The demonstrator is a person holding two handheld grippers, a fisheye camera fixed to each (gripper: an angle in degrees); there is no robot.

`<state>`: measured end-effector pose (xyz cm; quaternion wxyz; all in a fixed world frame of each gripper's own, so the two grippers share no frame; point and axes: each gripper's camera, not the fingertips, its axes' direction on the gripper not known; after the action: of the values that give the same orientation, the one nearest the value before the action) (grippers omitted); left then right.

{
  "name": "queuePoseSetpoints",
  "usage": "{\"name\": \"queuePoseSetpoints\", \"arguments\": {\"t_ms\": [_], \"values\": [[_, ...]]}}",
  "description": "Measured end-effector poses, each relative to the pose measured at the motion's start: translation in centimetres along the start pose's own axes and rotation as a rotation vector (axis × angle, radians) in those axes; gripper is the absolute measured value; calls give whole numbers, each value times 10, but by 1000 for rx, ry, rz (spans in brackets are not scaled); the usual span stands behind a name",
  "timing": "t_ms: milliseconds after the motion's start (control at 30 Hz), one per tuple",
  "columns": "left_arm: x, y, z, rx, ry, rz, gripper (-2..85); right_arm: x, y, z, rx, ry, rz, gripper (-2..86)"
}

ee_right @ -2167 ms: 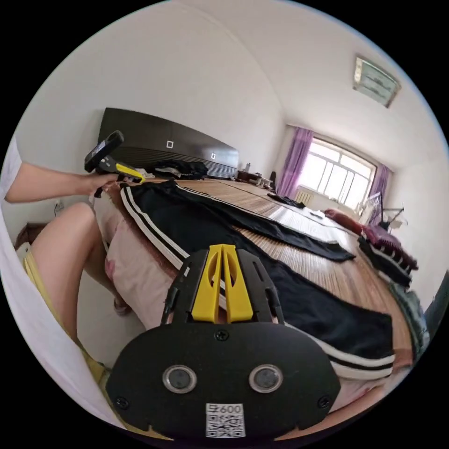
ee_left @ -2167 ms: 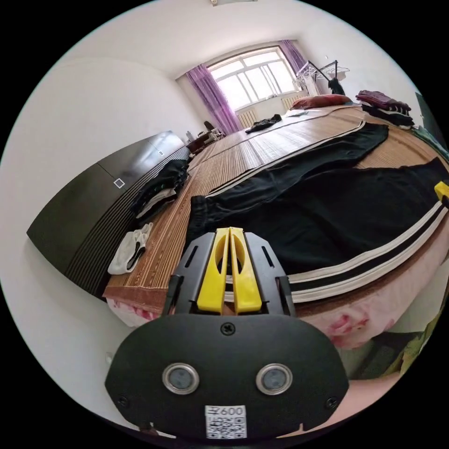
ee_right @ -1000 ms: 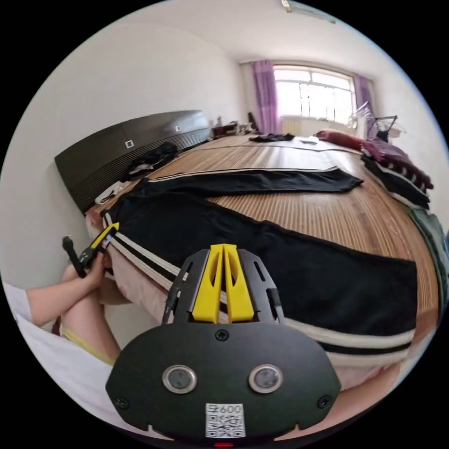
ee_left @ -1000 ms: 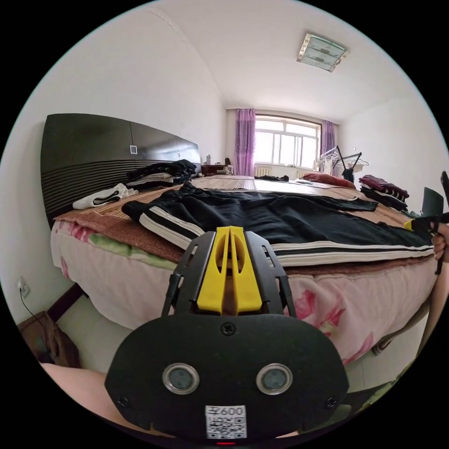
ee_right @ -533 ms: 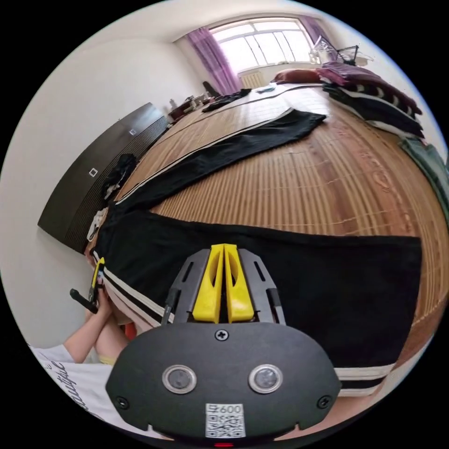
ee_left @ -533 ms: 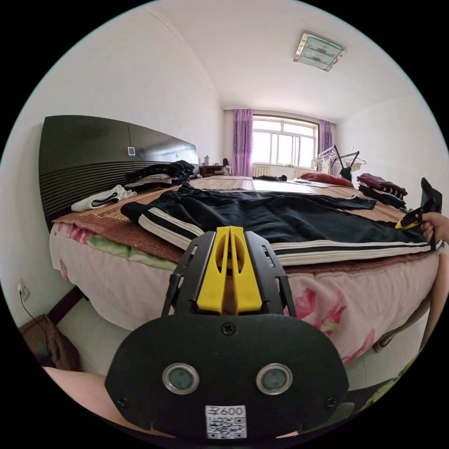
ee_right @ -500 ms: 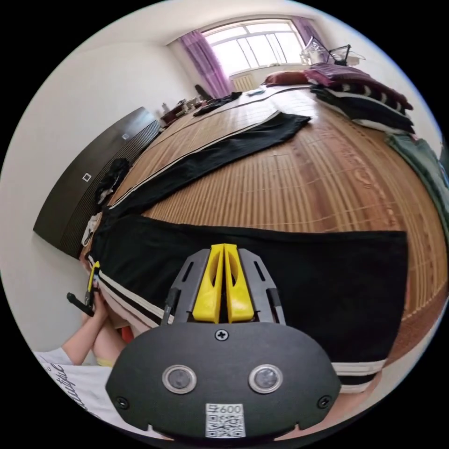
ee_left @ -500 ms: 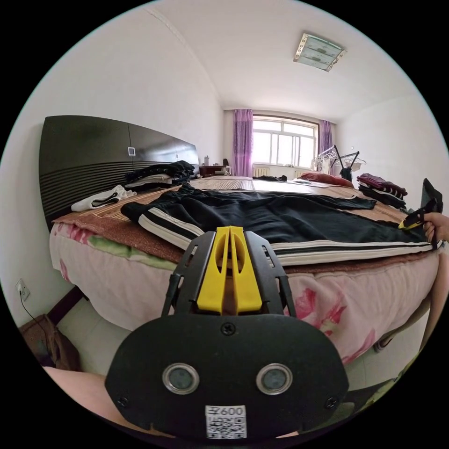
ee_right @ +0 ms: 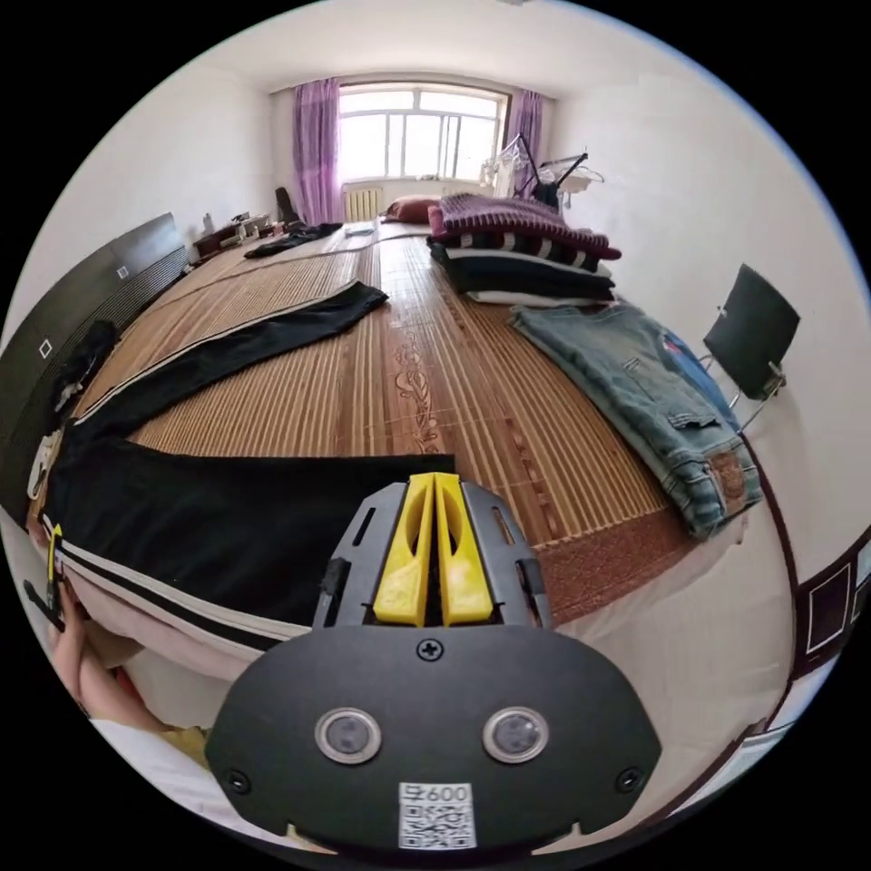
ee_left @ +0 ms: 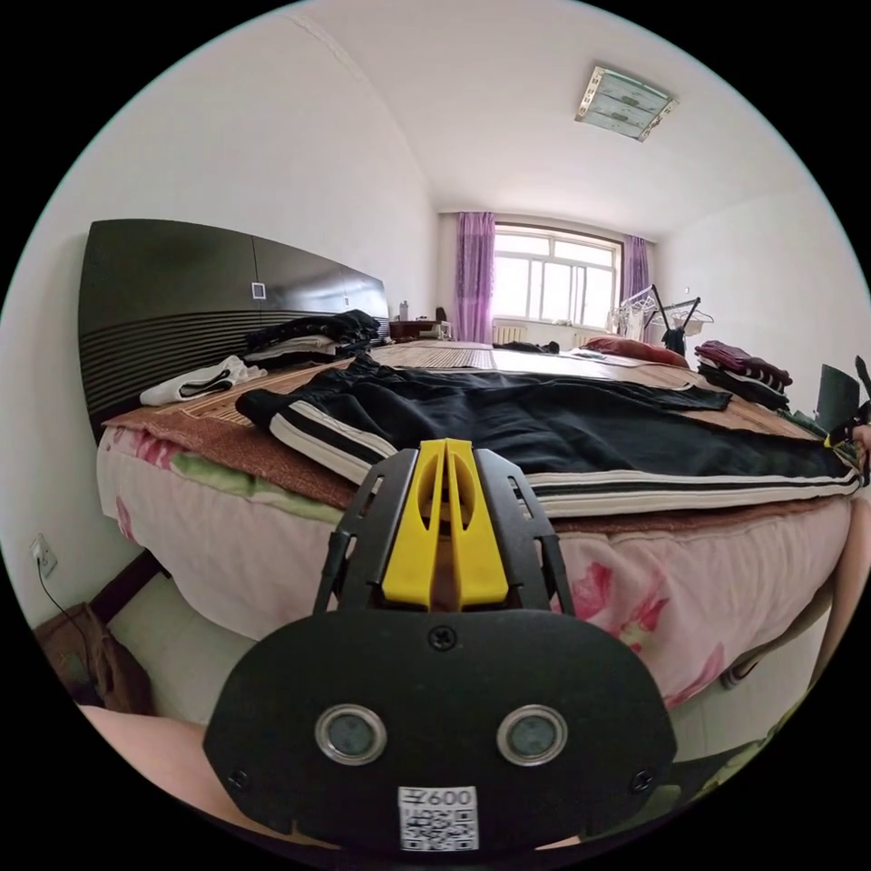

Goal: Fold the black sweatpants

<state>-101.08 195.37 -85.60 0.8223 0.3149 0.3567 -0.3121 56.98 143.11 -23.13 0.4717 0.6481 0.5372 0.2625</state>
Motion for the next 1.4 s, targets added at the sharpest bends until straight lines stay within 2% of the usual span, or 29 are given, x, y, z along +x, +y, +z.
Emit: {"name": "queuePoseSetpoints", "arguments": {"t_ms": [33, 100, 133, 200, 333, 433, 567, 633, 700, 733, 800, 933, 1033, 1100, 1267, 1400], "values": [[0, 0, 1, -2, 0, -2, 9, -2, 11, -5, 43, -106, 7, -9], [0, -1, 7, -9, 1, -1, 8, 11, 18, 11, -41, -190, 82, -9], [-1, -2, 8, -11, 2, -3, 8, 18, 23, 25, -107, -136, 57, -9], [-2, -5, 15, -25, 10, -14, 7, 27, 30, 28, -102, -156, 17, -9], [-12, -18, 26, -94, 80, -72, 4, 31, 60, 10, 94, 108, 212, -8], [-11, -38, 17, -138, 108, -51, 3, -12, 78, 11, 148, -14, 103, -8], [37, -81, -7, -1, 119, 214, 3, -109, 69, 28, 80, -274, -98, -8], [55, -116, 19, -77, 239, 261, 2, -158, 59, 37, 49, -415, -186, -8], [82, -165, 93, -333, 403, 272, 2, -210, 50, 49, 28, -523, -275, -8], [89, -175, 114, -380, 436, 283, 2, -245, 46, 58, 11, -561, -323, -8], [114, -203, 189, -461, 516, 250, 2, -295, 41, 74, -14, -581, -372, -9], [146, -218, 290, -579, 567, 212, 2, -396, 37, 102, -25, -567, -551, -9], [172, -192, 361, -804, 629, 243, 1, -441, 31, 129, -65, -593, -657, -9], [162, -182, 374, -757, 674, 194, 1, -458, 23, 152, -105, -609, -672, -9], [147, -181, 404, -787, 754, 123, 0, -493, 6, 233, -202, -596, -728, -9], [144, -186, 426, -807, 798, 140, 0, -479, -27, 284, -229, -604, -564, -9]]}}
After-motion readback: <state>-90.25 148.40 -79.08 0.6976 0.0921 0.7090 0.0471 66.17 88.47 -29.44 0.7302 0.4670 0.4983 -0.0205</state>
